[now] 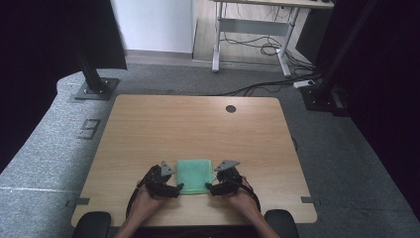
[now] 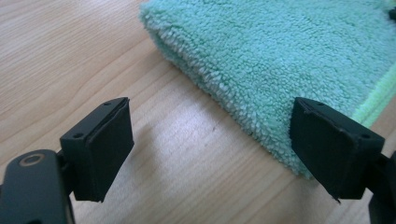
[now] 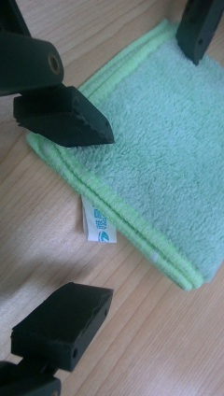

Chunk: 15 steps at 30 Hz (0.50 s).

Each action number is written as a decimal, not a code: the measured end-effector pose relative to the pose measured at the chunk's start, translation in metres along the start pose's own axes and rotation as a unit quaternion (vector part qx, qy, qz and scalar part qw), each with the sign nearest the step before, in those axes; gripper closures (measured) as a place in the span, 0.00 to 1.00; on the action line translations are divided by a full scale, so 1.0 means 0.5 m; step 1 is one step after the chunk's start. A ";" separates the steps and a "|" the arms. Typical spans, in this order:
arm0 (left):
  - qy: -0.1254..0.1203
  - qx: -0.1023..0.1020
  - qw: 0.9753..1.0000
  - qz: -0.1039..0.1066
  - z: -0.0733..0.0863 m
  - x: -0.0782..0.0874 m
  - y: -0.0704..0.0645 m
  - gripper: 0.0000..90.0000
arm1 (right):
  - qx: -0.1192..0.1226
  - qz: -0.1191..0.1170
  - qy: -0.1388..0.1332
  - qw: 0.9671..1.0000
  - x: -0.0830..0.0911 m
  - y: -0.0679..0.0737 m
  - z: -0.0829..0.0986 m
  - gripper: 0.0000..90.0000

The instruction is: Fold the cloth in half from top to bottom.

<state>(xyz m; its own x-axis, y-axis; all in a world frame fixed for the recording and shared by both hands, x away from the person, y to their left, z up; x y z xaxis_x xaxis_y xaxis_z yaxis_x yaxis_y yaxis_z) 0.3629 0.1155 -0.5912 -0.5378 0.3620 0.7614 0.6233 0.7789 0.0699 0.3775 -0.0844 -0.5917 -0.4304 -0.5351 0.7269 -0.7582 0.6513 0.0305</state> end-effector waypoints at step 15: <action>-0.003 0.016 1.000 0.011 -0.025 -0.033 0.030 0.12 | -0.002 0.006 -0.006 1.000 -0.006 -0.021 0.002 0.21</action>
<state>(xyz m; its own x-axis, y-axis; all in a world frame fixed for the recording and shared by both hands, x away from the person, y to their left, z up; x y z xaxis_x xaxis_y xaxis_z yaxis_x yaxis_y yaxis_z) 0.3884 0.1149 -0.5947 -0.5279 0.3823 0.7584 0.6166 0.7866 0.0327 0.3862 -0.0905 -0.5949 -0.4450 -0.5333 0.7194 -0.7507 0.6601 0.0250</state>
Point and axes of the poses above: each handheld gripper's, and its own axes: x roughly backward along the jaws, z roughly out of its underside, y roughly to its left, the point moved 7 cm from there along -x, roughly forward along the jaws, and after that the axes turned 2 degrees about -z, right-handed, at the moved point
